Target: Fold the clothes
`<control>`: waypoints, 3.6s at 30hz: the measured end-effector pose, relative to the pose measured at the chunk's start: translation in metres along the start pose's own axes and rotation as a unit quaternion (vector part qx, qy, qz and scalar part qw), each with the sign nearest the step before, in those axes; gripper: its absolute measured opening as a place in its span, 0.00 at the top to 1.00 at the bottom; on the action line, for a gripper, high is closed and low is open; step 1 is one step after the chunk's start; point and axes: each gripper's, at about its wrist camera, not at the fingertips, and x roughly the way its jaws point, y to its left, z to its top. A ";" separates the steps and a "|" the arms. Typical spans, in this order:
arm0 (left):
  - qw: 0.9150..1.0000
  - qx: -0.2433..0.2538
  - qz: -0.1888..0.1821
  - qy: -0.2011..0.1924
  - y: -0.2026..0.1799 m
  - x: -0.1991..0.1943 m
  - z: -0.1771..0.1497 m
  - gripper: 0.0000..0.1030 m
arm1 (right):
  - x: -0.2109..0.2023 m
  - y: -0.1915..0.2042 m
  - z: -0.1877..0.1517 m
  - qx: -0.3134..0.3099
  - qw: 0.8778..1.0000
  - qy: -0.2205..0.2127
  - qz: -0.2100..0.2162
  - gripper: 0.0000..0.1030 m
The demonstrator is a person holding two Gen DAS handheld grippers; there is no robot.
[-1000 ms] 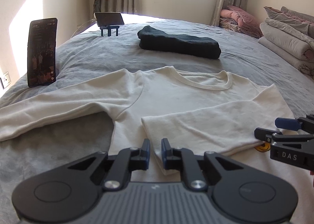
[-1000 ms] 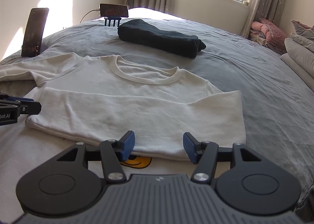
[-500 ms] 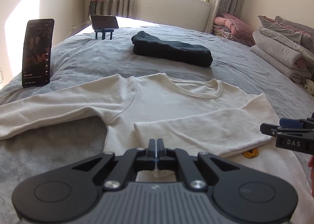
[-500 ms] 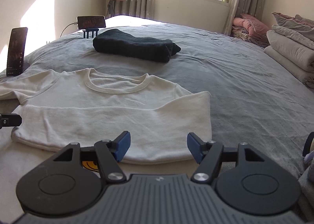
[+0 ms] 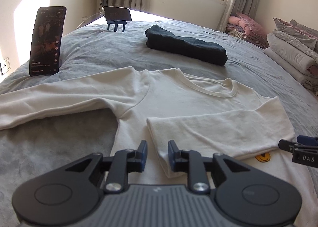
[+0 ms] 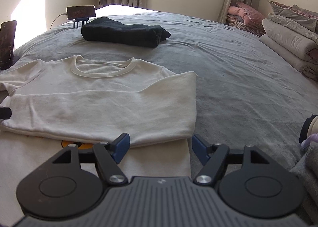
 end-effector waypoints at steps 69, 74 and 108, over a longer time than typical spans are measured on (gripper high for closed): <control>0.996 -0.064 -0.046 -0.040 0.000 -0.019 0.000 0.92 | 0.004 0.002 -0.008 -0.019 1.000 0.004 -0.011 0.17; 0.995 -0.064 -0.044 -0.062 0.001 -0.032 0.001 0.93 | 0.003 -0.001 -0.008 -0.021 1.000 0.001 -0.014 0.16; 0.999 -0.011 -0.008 -0.045 0.028 -0.067 -0.030 0.98 | 0.024 -0.019 0.003 -0.076 0.993 -0.080 -0.045 0.89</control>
